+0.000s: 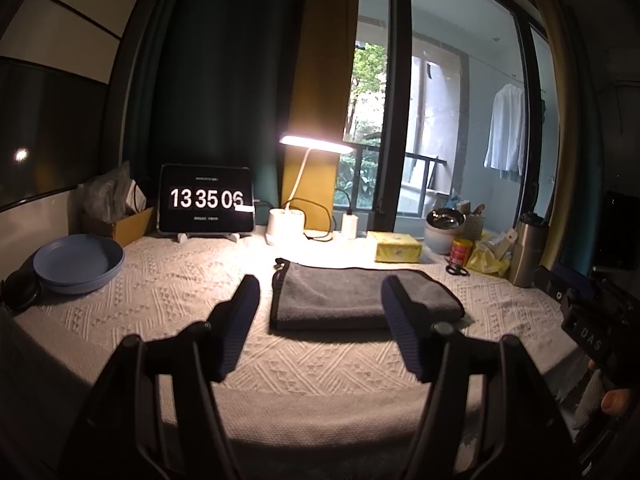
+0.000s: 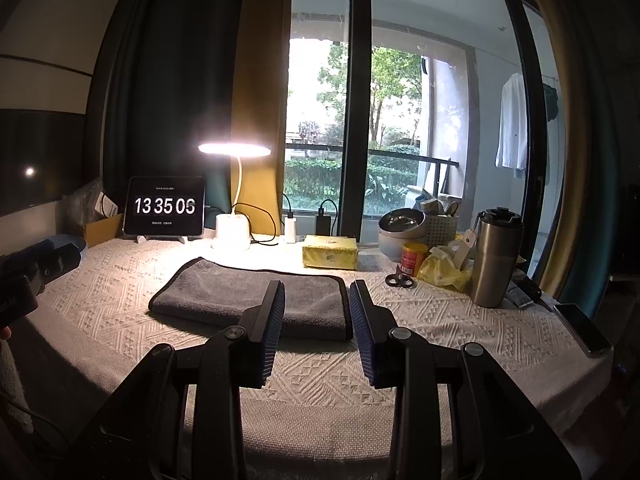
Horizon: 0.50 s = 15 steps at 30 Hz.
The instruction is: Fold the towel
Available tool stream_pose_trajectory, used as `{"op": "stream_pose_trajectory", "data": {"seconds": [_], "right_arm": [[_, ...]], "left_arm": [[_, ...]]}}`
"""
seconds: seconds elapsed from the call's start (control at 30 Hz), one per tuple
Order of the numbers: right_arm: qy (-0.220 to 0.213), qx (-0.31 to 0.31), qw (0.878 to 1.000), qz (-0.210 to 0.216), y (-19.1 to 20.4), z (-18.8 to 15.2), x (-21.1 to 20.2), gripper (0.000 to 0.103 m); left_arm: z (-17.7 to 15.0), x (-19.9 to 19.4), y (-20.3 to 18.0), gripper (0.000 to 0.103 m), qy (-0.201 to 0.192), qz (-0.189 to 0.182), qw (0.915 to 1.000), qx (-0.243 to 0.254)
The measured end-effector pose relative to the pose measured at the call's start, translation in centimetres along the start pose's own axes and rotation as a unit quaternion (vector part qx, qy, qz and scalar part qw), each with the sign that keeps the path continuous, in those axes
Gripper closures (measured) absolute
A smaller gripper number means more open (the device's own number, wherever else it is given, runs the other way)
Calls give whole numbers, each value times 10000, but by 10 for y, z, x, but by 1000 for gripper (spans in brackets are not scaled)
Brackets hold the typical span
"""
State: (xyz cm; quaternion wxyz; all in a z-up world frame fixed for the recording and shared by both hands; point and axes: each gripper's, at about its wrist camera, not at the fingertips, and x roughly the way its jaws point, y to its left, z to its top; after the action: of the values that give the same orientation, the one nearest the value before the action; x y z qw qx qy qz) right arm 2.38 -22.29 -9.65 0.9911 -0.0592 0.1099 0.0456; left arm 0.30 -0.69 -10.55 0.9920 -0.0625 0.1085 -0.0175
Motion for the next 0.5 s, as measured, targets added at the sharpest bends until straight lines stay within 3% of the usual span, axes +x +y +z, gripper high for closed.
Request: {"op": "stream_pose_trajectory", "data": {"seconds": [0.5], "right_arm": [[36,-4,10000,1,2,-2,1,67]], "left_arm": [[0,0,0,38,8,-5,10000,-4]]}}
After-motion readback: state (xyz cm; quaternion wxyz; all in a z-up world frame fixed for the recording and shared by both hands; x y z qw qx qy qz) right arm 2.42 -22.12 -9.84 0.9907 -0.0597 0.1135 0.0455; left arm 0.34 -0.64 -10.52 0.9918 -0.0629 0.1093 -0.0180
